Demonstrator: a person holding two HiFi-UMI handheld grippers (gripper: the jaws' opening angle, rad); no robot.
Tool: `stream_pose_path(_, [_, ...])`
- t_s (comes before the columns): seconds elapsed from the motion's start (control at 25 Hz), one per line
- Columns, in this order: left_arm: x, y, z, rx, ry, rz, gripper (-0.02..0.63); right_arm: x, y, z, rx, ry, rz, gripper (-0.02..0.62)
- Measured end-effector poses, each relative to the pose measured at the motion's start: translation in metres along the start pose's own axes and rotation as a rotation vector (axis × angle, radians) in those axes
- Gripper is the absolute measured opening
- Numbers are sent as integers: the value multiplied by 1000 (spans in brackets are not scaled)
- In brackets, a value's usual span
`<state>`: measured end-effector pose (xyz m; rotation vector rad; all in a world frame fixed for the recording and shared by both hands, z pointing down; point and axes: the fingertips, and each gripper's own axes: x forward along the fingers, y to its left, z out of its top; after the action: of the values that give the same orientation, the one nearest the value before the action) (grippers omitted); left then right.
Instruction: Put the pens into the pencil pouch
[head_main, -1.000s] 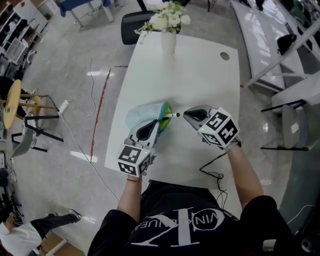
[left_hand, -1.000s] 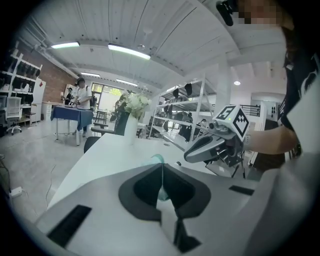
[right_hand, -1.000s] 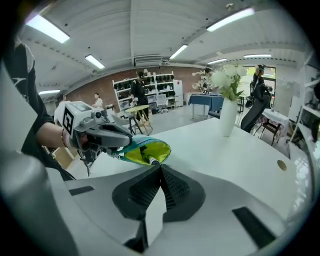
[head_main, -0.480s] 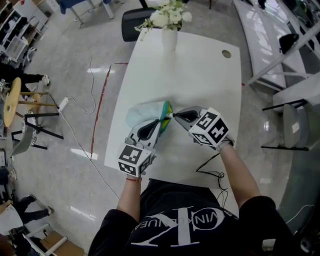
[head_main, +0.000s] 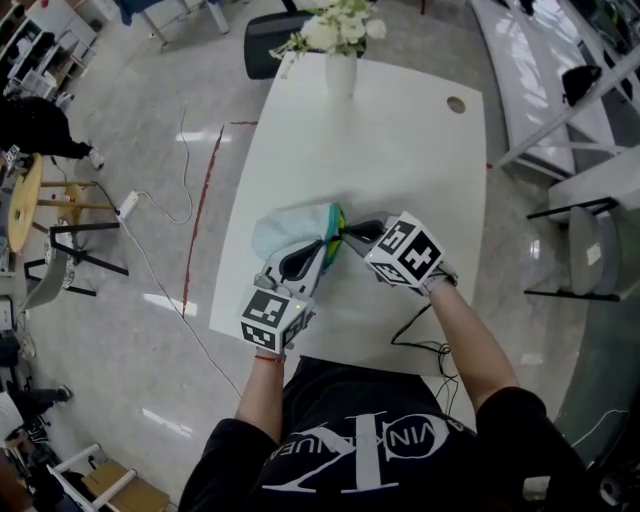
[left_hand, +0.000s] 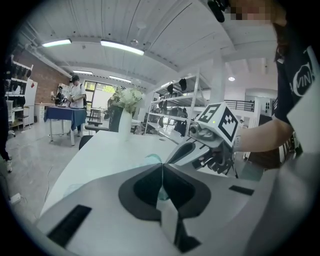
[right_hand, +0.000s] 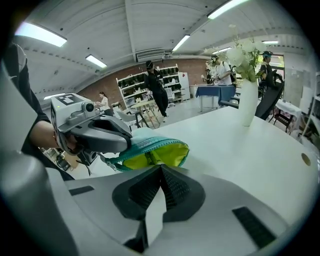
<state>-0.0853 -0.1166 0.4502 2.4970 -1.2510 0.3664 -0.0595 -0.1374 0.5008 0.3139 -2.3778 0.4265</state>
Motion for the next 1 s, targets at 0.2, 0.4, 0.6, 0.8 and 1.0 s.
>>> stream_pose_path(0.2, [2,9,-17,4,62,39,8,-4,-2,-10,46,-11,2,11])
stream_pose_path(0.4, [0,20,-34,-29,102,79,8,-12,2,-15,94,-54,13,9])
stream_pose_path(0.6, [0,24,-45,-62,123,87,9,-16,4,-20,136,-93,3,9])
stream_pose_path(0.8, [-2,23,-46,-86,120,85,9,-20,5,-26,157,-109,-7,9])
stream_pose_path(1.0, [-4,16,-51,-114,133,50,48,-25,6,-32,180,-117,-13,9])
